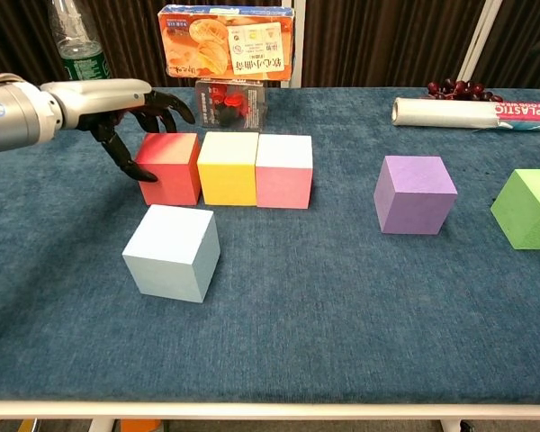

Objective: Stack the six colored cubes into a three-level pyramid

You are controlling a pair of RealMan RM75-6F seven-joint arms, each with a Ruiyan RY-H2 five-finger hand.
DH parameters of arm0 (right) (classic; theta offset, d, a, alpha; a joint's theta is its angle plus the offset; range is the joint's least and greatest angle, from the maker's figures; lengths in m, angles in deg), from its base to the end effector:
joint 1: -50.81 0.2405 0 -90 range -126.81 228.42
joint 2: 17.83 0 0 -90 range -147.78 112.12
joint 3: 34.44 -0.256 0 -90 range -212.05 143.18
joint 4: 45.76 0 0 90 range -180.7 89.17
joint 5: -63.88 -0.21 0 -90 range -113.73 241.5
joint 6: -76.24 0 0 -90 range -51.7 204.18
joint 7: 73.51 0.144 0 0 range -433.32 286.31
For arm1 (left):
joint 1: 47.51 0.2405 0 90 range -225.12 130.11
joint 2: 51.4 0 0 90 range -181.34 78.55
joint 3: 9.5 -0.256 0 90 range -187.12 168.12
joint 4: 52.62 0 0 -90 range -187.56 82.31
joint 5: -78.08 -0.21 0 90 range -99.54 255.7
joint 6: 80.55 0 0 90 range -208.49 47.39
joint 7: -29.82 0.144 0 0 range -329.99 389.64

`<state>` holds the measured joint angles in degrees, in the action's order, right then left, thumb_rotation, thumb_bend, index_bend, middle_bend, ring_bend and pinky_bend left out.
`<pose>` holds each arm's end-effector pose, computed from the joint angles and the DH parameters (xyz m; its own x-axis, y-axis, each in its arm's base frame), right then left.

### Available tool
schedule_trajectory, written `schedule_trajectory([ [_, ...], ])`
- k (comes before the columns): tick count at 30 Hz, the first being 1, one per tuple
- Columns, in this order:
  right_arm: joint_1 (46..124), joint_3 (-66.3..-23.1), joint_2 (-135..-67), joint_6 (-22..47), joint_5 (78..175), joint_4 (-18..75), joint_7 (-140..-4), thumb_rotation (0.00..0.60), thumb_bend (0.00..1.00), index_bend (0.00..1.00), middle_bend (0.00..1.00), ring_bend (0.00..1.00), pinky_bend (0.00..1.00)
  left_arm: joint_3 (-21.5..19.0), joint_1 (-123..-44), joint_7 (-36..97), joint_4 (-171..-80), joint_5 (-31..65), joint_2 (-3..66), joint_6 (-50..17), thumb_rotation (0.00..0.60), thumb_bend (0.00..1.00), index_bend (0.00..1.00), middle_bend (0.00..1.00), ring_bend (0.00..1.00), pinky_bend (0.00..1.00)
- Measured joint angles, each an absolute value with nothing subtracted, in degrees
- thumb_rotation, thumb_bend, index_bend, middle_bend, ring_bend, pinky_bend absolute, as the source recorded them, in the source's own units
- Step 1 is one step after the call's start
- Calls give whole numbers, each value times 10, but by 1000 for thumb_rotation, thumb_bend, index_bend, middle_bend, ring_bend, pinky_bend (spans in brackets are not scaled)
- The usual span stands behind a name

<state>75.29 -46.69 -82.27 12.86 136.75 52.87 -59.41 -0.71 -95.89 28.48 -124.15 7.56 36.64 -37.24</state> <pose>-0.2290 -0.3010 0.1286 0.0056 -0.1791 0.9838 -0.9932 -0.1150 -0.0153 -0.1613 0.3864 -0.0166 0.4135 0.3745 0.8299 0.8784 -0.4040 -0.2553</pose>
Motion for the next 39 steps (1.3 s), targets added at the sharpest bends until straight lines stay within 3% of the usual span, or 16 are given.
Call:
schedule_trajectory([
  [8,751,-467,-822,127,1365,527,-593,600,113,0,248,0,0,-6,-962,282,-1224,67,381,-366,600,134,175,401,312,232],
  [28,749,-468,-823,126,1361,522,-589,600,111,0,248,0,0,-7,-977,267,-1216,48,381,-379,600,134,176,404,312,226],
  [39,747,-468,-824,125,1362,520,-586,600,112,0,248,0,0,-8,-977,263,-1215,47,383,-378,600,130,176,327,297,219],
])
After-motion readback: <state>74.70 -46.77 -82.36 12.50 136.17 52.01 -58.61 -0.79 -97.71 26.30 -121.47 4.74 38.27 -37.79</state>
